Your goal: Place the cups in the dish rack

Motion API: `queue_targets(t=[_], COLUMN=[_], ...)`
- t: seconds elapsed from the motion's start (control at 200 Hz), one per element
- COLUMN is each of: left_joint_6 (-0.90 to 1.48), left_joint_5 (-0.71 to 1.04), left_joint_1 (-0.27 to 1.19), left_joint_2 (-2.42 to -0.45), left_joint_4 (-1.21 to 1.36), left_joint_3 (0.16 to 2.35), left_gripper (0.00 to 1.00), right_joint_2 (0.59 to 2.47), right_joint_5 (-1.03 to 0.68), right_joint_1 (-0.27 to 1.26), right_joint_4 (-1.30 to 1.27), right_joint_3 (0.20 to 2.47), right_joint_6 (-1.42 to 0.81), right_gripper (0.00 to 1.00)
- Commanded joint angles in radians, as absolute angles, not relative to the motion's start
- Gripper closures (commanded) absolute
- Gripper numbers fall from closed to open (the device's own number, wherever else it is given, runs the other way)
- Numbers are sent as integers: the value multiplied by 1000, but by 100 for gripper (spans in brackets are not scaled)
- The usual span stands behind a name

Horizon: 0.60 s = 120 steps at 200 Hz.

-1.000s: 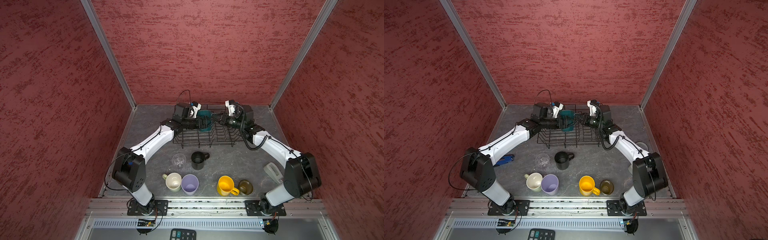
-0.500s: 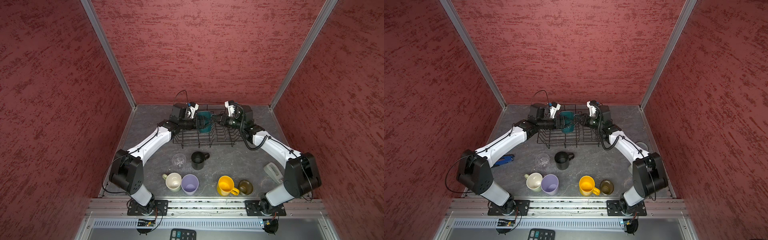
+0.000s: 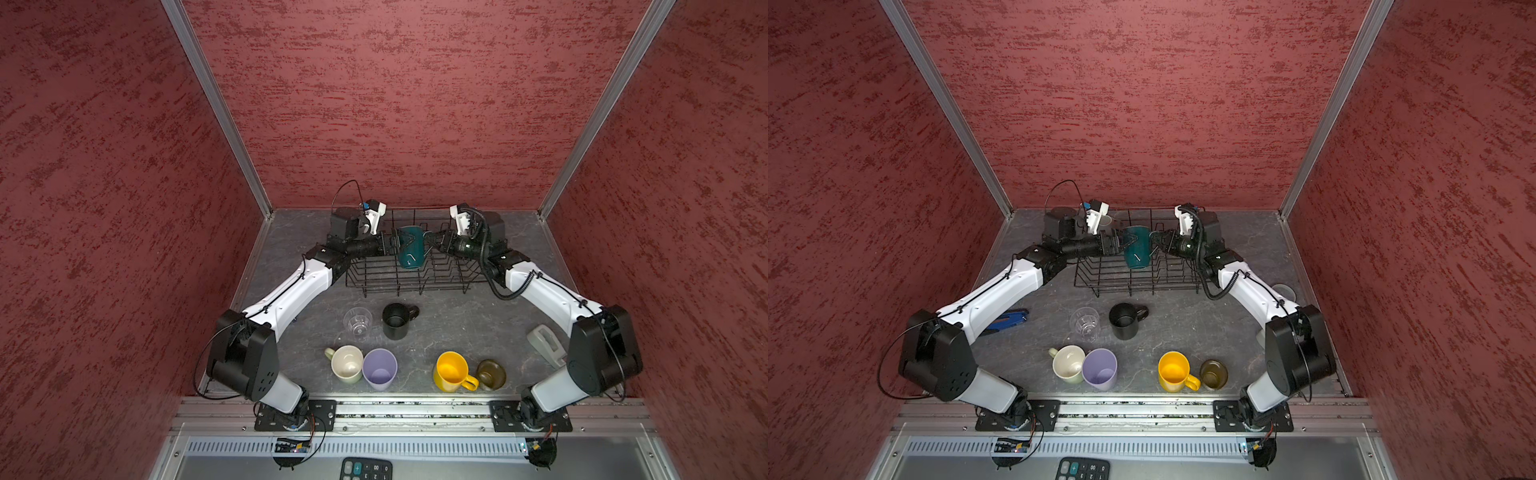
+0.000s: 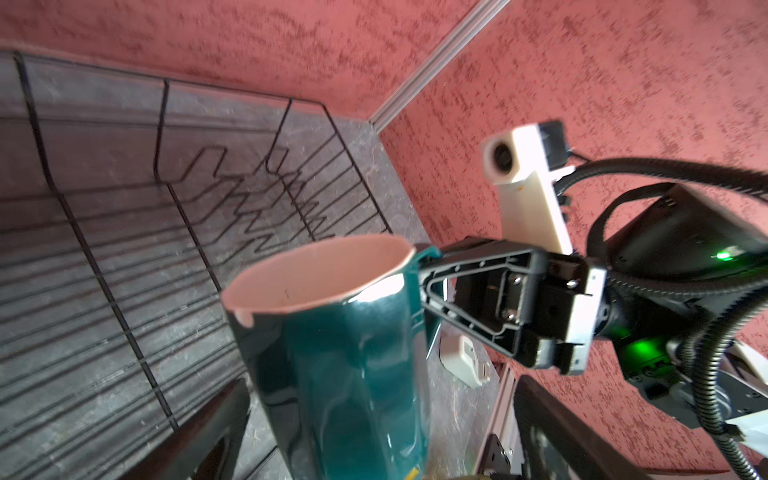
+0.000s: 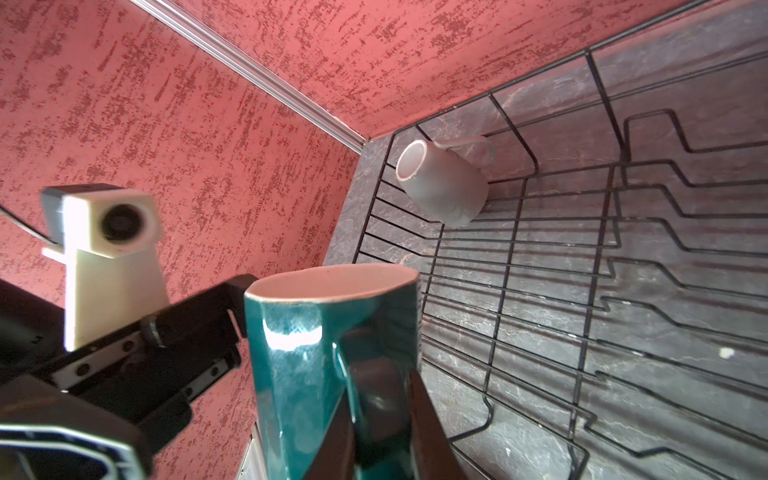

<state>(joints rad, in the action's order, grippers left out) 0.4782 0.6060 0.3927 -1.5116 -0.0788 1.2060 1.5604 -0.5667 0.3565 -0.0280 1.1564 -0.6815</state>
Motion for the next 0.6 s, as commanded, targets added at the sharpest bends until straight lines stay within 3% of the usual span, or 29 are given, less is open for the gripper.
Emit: queue_targets(t=[0.0, 0.266, 0.596], left_joint_6=[470, 400, 241], left_joint_5=[618, 661, 1027], left_joint_1=[358, 268, 177], left_joint_2=[-1462, -1375, -1426], left_joint_4=[-6, 220, 557], left_joint_3=[1179, 1047, 992], left_gripper=[0, 0, 4], right_joint_2=[1498, 1516, 1632], right_joint_5=[-559, -567, -660], right_joint_1=[359, 358, 348], right_joint_4=[-69, 54, 591], right_joint_3=[1225, 1317, 1693], right_joint_6=[-675, -584, -187], right_gripper=[100, 100, 100])
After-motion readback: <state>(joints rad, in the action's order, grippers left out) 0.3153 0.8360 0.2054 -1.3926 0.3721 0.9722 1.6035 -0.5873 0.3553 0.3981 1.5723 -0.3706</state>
